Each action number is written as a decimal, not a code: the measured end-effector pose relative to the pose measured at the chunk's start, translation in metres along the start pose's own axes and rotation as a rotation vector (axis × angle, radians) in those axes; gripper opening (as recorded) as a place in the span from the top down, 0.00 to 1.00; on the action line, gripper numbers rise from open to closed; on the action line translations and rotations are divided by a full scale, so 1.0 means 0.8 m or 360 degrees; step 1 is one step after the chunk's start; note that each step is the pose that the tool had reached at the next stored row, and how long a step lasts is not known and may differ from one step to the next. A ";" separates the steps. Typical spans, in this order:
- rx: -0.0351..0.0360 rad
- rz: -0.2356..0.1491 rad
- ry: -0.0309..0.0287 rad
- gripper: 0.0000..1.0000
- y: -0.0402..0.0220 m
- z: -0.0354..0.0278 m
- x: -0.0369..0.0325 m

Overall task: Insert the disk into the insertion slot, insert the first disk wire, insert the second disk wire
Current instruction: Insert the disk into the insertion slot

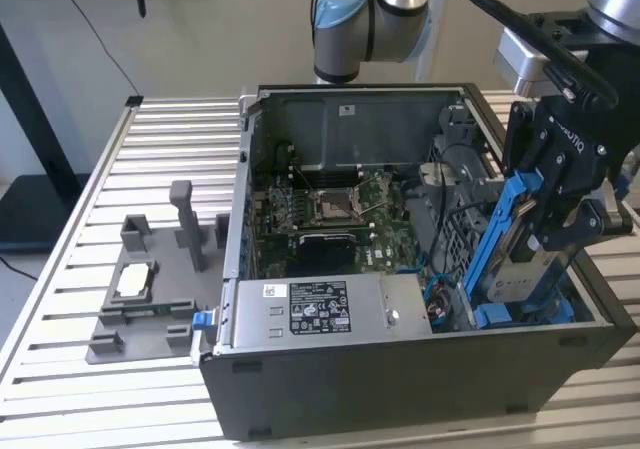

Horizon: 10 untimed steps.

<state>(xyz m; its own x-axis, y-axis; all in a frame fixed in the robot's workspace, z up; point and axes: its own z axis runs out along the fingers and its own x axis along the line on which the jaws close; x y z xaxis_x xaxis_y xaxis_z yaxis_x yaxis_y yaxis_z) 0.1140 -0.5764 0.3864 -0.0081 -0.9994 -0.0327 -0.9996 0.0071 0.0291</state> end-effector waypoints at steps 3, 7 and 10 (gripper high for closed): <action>0.0000 0.0000 0.00005 0.68 -0.0001 0.0016 0.0000; 0.0000 0.0000 0.00009 0.68 0.0000 0.0018 0.0001; 0.0000 0.0000 0.00016 0.60 0.0000 0.0017 0.0001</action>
<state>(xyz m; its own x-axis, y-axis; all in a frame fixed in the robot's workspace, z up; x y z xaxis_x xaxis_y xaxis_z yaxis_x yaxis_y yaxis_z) 0.1140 -0.5764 0.3850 -0.0081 -0.9995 -0.0317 -0.9996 0.0071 0.0291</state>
